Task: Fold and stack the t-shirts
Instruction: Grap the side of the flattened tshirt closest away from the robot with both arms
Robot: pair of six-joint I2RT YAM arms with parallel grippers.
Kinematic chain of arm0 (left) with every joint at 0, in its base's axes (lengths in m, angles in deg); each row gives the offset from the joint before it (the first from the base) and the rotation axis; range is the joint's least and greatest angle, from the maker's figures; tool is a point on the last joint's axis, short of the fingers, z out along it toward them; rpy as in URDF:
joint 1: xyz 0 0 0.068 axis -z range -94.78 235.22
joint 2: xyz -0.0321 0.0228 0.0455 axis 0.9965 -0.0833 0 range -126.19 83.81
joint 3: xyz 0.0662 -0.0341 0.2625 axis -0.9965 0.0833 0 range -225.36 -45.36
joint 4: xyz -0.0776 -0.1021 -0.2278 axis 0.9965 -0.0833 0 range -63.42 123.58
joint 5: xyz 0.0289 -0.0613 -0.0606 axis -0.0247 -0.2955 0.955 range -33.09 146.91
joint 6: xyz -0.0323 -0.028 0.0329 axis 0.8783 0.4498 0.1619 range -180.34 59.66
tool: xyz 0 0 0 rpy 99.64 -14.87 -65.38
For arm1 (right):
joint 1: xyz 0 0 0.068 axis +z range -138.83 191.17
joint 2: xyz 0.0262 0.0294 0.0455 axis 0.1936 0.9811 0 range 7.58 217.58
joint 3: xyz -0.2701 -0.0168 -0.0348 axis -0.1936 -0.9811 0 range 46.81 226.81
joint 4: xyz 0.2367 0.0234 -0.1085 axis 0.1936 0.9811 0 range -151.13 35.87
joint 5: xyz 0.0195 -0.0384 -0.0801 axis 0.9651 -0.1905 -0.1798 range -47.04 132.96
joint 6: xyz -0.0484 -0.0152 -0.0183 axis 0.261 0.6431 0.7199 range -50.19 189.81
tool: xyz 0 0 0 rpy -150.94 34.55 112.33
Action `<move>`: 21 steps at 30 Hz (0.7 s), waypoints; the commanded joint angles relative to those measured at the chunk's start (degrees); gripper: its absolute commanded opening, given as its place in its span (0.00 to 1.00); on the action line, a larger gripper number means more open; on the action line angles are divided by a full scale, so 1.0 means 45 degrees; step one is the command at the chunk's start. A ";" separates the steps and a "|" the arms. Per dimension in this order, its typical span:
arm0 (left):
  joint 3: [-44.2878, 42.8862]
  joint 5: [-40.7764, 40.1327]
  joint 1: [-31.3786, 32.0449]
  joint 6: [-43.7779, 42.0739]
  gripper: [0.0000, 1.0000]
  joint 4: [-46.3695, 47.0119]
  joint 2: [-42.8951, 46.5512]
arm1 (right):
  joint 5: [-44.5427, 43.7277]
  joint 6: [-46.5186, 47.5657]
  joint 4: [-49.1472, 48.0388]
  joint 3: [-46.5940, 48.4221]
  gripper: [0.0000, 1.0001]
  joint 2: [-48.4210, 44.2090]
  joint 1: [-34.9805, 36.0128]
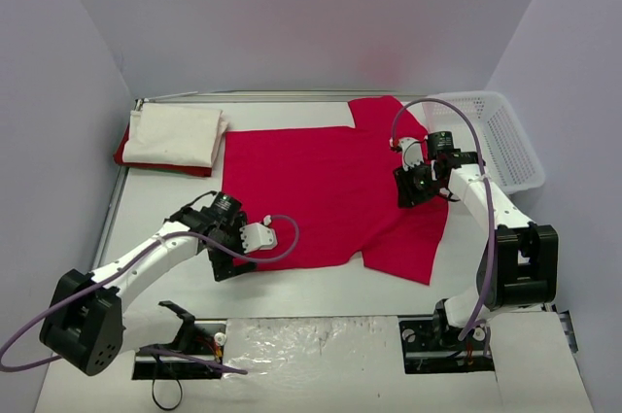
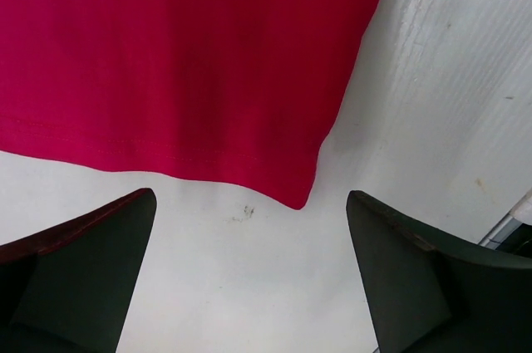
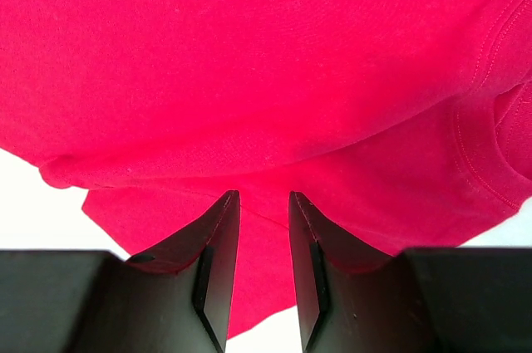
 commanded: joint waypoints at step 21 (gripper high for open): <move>0.0448 -0.1270 0.0080 0.0090 0.88 0.0926 -0.1116 | 0.0232 -0.0064 0.0095 -0.0127 0.28 0.0142 -0.0085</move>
